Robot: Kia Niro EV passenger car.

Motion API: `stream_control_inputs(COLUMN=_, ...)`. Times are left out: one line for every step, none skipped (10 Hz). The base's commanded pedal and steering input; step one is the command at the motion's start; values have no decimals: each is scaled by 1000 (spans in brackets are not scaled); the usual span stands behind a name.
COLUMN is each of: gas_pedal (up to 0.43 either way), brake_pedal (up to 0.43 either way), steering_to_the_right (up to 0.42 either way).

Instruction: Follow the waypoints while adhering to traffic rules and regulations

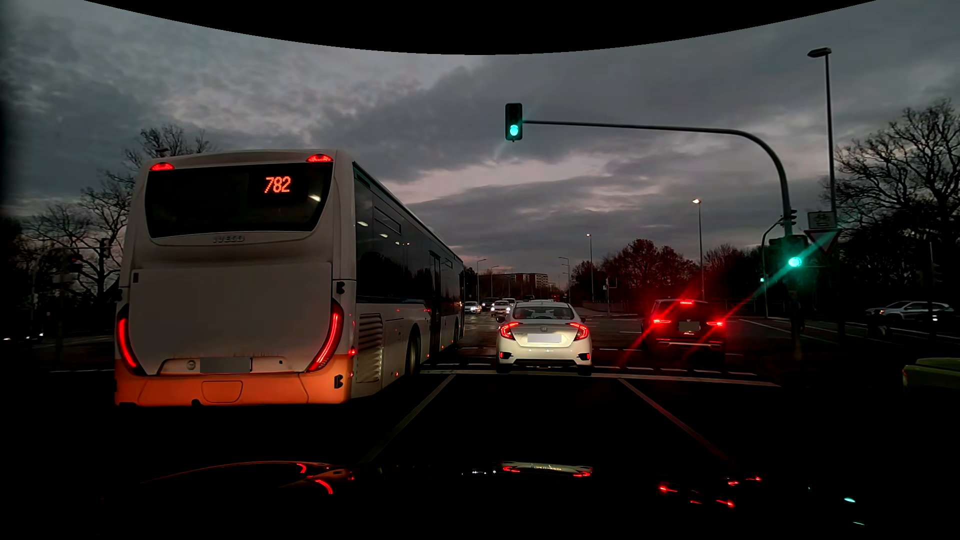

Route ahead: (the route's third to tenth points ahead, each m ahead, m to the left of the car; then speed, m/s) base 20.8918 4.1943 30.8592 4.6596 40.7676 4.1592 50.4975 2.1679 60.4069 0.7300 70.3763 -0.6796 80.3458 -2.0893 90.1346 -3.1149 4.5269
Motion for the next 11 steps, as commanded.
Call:
stream_control_inputs(gas_pedal=189, brake_pedal=0, steering_to_the_right=28)
stream_control_inputs(gas_pedal=189, brake_pedal=0, steering_to_the_right=29)
stream_control_inputs(gas_pedal=189, brake_pedal=0, steering_to_the_right=29)
stream_control_inputs(gas_pedal=189, brake_pedal=0, steering_to_the_right=29)
stream_control_inputs(gas_pedal=189, brake_pedal=0, steering_to_the_right=29)
stream_control_inputs(gas_pedal=189, brake_pedal=0, steering_to_the_right=29)
stream_control_inputs(gas_pedal=189, brake_pedal=0, steering_to_the_right=29)
stream_control_inputs(gas_pedal=189, brake_pedal=0, steering_to_the_right=29)
stream_control_inputs(gas_pedal=189, brake_pedal=0, steering_to_the_right=29)
stream_control_inputs(gas_pedal=169, brake_pedal=0, steering_to_the_right=29)
stream_control_inputs(gas_pedal=157, brake_pedal=0, steering_to_the_right=29)
